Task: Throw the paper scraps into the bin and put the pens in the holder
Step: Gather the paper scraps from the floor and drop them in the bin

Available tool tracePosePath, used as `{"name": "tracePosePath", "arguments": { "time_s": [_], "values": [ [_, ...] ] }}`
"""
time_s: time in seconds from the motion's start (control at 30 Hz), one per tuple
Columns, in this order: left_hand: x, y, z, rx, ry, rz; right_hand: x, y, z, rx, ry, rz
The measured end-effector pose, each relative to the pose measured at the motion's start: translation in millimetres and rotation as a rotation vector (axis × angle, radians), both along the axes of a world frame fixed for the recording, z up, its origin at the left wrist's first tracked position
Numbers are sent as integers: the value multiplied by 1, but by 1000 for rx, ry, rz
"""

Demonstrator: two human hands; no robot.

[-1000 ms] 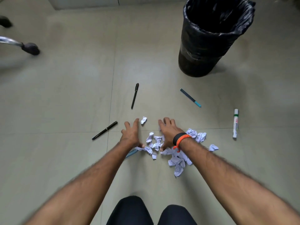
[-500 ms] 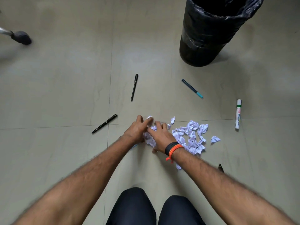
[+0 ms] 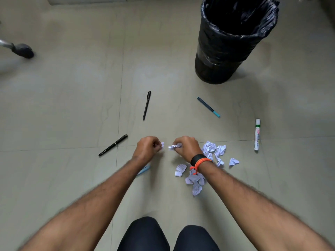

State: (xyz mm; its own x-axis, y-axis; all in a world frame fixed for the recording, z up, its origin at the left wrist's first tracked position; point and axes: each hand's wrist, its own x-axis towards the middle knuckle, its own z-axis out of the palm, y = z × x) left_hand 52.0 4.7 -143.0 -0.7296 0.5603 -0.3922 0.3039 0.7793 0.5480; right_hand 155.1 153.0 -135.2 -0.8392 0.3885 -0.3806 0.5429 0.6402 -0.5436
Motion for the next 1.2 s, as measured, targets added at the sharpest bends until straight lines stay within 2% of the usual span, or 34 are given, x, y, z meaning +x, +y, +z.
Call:
{"name": "tracePosePath", "arguments": {
  "time_s": [0.2, 0.3, 0.53, 0.73, 0.9, 1.0, 1.13, 1.2],
  "values": [
    [-49, 70, 67, 308, 93, 114, -37, 80, 75, -8, 292, -248],
    [-73, 118, 108, 513, 37, 158, -61, 132, 123, -21, 427, -297],
    [-117, 226, 185, 748, -76, 112, -107, 230, 206, 174, 498, -337],
    [-128, 300, 213, 740, -142, 179, -139, 280, 213, 170, 497, -531],
    [-147, 337, 211, 617, -122, 154, -147, 294, 206, -6, 488, -567],
    [-151, 343, 204, 598, -158, 98, -146, 299, 205, -107, 522, -571],
    [-134, 327, 196, 670, -99, 18, -135, 304, 200, -159, 597, -649],
    [-124, 312, 193, 720, -89, -10, -126, 296, 200, -303, 688, -701]
  ]
}}
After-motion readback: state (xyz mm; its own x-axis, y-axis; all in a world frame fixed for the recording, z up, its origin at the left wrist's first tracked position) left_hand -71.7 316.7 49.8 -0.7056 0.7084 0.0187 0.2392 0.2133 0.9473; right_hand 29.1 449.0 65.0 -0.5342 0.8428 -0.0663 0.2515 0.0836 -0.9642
